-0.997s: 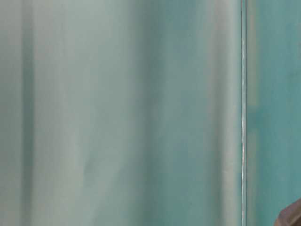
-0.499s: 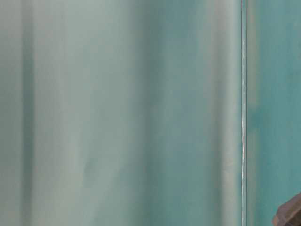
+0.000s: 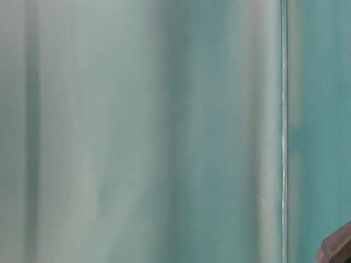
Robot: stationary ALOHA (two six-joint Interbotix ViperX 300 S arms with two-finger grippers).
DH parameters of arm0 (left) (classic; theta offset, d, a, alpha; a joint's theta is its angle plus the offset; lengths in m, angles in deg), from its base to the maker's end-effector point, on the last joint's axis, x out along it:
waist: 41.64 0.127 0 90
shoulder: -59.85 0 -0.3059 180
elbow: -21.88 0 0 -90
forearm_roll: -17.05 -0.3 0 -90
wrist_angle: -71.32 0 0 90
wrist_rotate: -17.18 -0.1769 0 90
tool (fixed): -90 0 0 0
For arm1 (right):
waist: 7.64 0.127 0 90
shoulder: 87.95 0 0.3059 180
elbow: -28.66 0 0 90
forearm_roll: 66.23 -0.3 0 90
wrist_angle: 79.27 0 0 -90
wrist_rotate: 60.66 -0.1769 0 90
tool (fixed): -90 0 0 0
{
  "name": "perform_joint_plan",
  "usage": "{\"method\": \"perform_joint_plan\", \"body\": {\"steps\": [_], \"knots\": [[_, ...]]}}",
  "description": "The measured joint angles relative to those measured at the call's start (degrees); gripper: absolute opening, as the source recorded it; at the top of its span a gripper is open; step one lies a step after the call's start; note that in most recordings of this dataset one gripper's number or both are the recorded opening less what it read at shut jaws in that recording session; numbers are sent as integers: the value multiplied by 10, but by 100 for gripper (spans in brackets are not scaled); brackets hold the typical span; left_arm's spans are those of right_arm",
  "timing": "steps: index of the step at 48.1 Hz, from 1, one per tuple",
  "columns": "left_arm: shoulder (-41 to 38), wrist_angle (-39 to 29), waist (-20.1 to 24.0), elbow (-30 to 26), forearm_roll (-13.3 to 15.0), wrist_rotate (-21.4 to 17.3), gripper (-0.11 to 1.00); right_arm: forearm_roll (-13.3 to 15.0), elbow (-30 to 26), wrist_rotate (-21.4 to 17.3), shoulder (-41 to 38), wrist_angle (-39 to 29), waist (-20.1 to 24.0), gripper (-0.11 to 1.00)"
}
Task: Insert the wire into the hole on the right side and pull it with the left arm.
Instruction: 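Push the wire tip leftward through the hole in the white bracket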
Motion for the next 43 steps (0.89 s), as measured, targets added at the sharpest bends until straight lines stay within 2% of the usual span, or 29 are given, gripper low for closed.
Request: {"method": "perform_joint_plan", "body": {"steps": [43], "knots": [[0, -2, 1, -7, 0, 0, 81, 0, -18, 1, -21, 14, 0, 4]]}}
